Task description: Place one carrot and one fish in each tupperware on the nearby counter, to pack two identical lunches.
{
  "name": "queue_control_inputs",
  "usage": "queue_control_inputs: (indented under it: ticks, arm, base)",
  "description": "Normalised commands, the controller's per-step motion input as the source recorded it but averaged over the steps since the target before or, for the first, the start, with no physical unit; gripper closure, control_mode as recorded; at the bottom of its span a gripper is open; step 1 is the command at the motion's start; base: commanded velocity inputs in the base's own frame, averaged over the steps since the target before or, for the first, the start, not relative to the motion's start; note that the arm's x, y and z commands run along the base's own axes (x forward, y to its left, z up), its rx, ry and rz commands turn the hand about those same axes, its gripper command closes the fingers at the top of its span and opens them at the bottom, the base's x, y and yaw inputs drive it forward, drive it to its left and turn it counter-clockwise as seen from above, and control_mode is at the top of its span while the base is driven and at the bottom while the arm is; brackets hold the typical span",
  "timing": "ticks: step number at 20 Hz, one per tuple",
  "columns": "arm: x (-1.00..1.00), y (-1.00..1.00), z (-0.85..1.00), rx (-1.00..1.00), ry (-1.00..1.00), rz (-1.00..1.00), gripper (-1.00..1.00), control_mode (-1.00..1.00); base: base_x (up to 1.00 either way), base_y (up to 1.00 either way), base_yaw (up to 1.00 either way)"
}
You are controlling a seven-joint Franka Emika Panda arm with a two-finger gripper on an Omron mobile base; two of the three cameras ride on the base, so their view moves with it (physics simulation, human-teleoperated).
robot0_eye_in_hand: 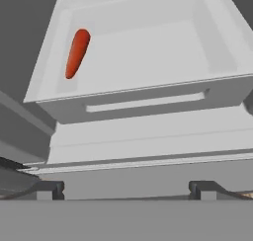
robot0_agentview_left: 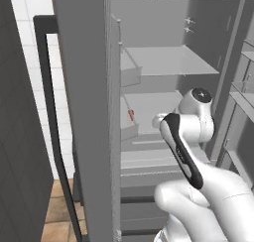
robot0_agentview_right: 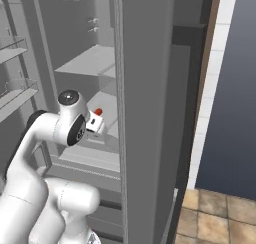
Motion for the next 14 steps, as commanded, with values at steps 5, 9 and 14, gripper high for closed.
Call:
queue_control_inputs:
  ticks: [5, 9, 14]
  arm:
    - [0.58, 0.11, -0.17, 0.0, 0.02, 0.0, -1.0, -1.0]
    - [0.57, 0.09, -0.09, 0.0, 0.06, 0.0, -1.0, -1.0]
    - [0.45, 0.0, -0.1, 0.0, 0.03, 0.0, -1.0, -1.0]
  base:
    - [0.0, 0.0, 0.0]
    - [0.0, 0.0, 0.0]
    - [0.0, 0.0, 0.0]
